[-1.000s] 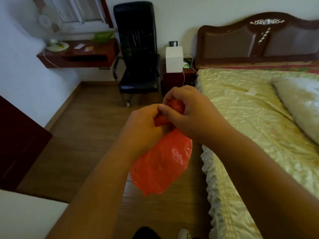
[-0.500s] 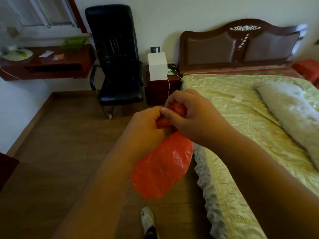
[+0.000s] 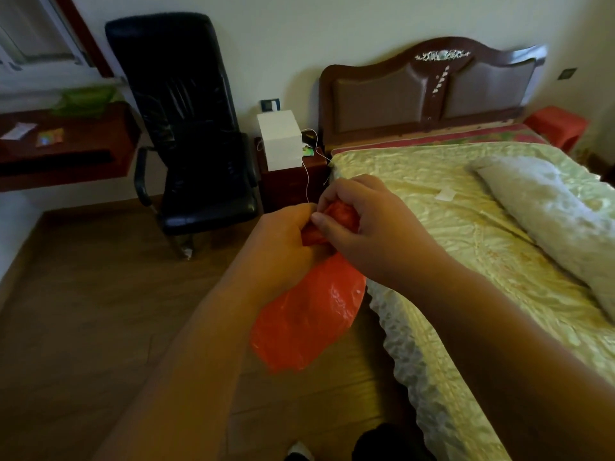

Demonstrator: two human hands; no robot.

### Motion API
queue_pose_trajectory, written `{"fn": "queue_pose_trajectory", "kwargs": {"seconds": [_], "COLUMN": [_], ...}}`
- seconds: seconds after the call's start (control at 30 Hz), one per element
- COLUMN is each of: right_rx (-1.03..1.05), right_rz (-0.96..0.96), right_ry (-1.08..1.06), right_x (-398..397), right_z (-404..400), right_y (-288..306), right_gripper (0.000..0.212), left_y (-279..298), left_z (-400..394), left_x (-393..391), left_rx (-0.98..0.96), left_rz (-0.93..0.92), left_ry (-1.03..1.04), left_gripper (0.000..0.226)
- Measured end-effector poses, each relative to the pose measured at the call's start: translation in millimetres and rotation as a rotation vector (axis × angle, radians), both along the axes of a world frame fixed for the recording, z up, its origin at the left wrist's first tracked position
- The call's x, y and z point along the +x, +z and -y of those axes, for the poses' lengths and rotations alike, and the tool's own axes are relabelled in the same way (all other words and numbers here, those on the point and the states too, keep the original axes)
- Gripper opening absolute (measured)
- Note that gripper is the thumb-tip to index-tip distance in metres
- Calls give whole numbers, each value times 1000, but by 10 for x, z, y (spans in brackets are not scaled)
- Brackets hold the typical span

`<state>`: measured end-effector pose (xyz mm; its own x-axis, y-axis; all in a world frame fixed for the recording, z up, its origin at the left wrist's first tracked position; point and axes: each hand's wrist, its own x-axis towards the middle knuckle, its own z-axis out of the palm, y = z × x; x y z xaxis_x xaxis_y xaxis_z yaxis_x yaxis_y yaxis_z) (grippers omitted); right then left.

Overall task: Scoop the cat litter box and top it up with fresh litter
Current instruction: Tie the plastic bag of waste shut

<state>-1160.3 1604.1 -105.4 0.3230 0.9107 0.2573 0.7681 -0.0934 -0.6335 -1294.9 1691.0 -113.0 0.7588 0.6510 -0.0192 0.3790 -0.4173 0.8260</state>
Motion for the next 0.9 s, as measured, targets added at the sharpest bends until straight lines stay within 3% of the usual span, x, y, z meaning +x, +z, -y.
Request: {"fn": "queue_pose_trajectory", "kwargs": {"seconds": [0.53, 0.73, 0.9], "right_rx": [-31, -30, -68], "right_rz": [-111, -133, -152], "right_ry": [117, 177, 204], "right_x": [1199, 1702, 1878], "right_z": [-1597, -2292, -2784], "right_y": [-204, -260, -379], "right_gripper": [13, 13, 12], "left_y": [-201, -298, -437], "left_z": [-1417, -1998, -2465], "left_x": [1107, 1477, 1603], "left_rx": [33, 42, -1], "left_rz": [-64, -66, -68], "left_ry": [150, 244, 254], "left_gripper": [16, 31, 30]}}
